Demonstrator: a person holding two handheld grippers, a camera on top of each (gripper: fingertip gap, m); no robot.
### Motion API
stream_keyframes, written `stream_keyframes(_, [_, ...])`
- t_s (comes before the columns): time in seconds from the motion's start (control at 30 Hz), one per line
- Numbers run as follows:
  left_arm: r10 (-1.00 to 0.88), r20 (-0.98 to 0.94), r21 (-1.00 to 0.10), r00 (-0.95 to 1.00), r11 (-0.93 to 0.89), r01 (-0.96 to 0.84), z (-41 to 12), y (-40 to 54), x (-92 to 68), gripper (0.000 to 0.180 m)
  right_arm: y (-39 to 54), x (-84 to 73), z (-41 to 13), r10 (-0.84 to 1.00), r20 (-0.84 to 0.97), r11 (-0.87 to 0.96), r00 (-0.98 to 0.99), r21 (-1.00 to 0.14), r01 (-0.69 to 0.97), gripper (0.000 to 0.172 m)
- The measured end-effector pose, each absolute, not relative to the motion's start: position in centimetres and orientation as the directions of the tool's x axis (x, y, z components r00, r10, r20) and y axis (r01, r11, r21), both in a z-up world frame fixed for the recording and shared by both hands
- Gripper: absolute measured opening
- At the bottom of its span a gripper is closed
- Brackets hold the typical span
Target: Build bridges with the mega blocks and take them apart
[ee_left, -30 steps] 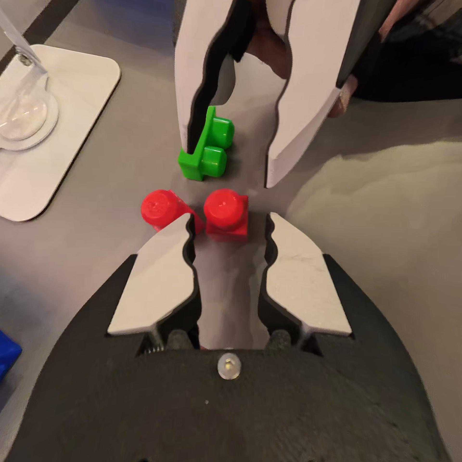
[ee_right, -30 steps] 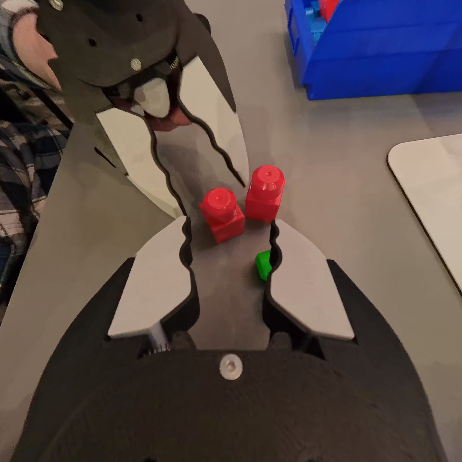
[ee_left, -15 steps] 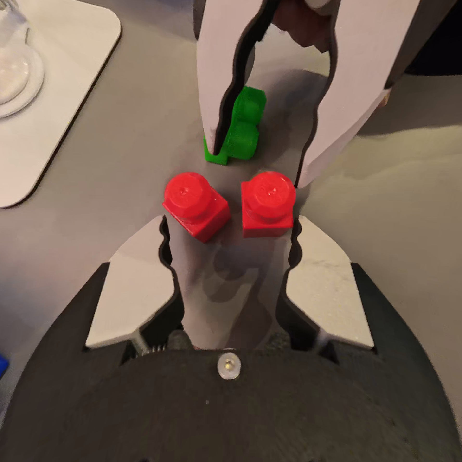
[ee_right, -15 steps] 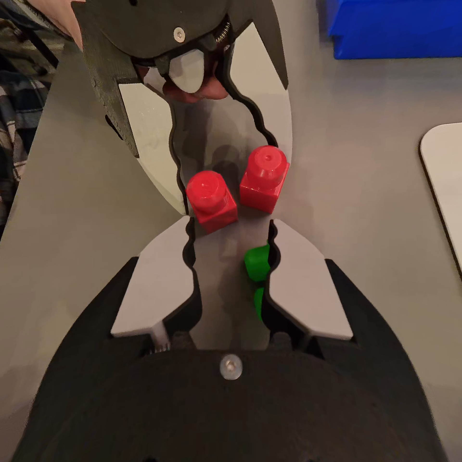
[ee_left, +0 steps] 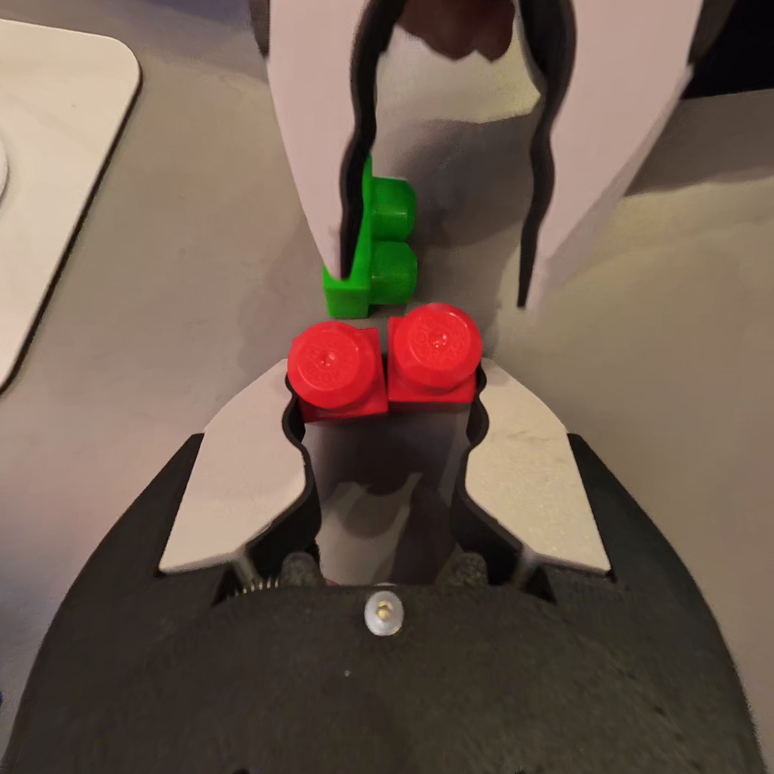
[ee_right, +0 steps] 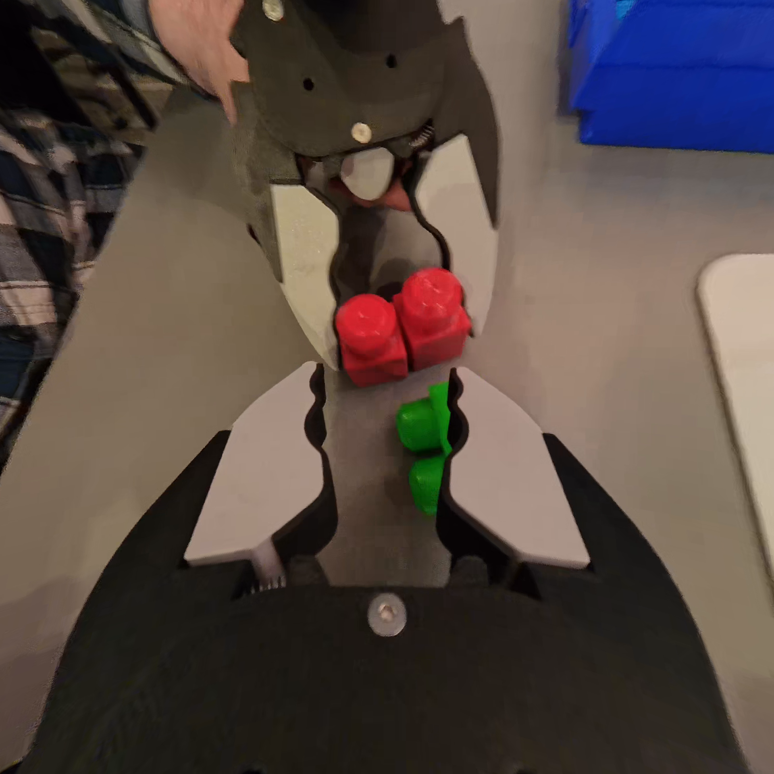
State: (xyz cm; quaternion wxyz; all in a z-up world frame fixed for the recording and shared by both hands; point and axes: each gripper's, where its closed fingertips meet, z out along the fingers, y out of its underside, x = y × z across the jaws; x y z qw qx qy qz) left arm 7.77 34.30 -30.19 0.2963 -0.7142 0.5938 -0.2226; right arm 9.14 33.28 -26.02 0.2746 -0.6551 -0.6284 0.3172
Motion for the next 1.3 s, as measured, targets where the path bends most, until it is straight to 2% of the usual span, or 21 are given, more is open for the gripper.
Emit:
stream_keyframes(0.1, [-0.982, -0.031, -0.68, 0.188, -0.117, -0.724, -29.9, 34.2, 7.3, 0.076, 34.7, 11.1, -25.3, 0.995, 0.014, -0.056, 0.096, -0.725, 0.686, 0.059])
stream_keyframes(0.2, [-0.984, -0.039, -0.645, 0.175, -0.109, -0.756, -29.9, 33.9, 6.7, 0.075, 34.9, 12.9, -25.9, 0.983, 0.129, -0.02, 0.128, -0.626, 0.779, 0.059])
stream_keyframes(0.3, [-0.986, 0.015, -0.659, 0.165, -0.133, -0.74, -29.1, 33.4, 6.9, 0.075, 34.0, 12.3, -25.3, 0.97, 0.207, 0.036, 0.127, -0.638, 0.769, 0.062])
stream_keyframes(0.47, [-0.898, 0.439, -0.789, -0.004, -0.383, -0.48, -23.2, 30.8, 8.8, 0.075, 31.7, 9.0, -22.2, 0.879, 0.471, 0.32, 0.081, -0.706, 0.632, 0.077])
stream_keyframes(0.53, [-0.801, 0.576, -0.771, -0.16, -0.468, -0.432, -20.6, 29.2, 8.9, 0.075, 31.1, 8.2, -20.7, 0.785, 0.614, 0.456, 0.085, -0.665, 0.592, 0.07])
stream_keyframes(0.6, [-0.731, 0.625, -0.753, -0.273, -0.473, -0.457, -19.6, 27.6, 8.7, 0.075, 30.1, 7.3, -19.7, 0.735, 0.675, 0.53, 0.069, -0.635, 0.562, 0.072])
stream_keyframes(0.67, [-0.712, 0.616, -0.767, -0.336, -0.445, -0.462, -18.9, 26.7, 8.9, 0.076, 29.7, 6.7, -19.3, 0.734, 0.678, 0.544, 0.05, -0.63, 0.554, 0.082])
stream_keyframes(0.77, [-0.688, 0.595, -0.785, -0.414, -0.389, -0.481, -18.3, 25.5, 8.9, 0.075, 28.1, 6.1, -18.9, 0.797, 0.604, 0.535, -0.019, -0.689, 0.489, 0.086])
stream_keyframes(0.97, [-0.656, 0.573, -0.8, -0.491, -0.319, -0.508, -18.2, 24.5, 8.9, 0.075, 26.5, 6.1, -17.8, 0.831, 0.548, 0.531, -0.094, -0.732, 0.427, 0.063])
stream_keyframes(1.13, [-0.635, 0.556, -0.809, -0.536, -0.267, -0.524, -18.2, 23.9, 8.7, 0.075, 26.1, 6.1, -17.6, 0.82, 0.564, 0.546, -0.099, -0.72, 0.429, 0.061])
stream_keyframes(1.3, [-0.618, 0.556, -0.819, -0.555, -0.296, -0.492, -17.5, 24.2, 8.9, 0.075, 26.4, 6.2, -16.9, 0.825, 0.563, 0.528, -0.045, -0.74, 0.417, 0.062])
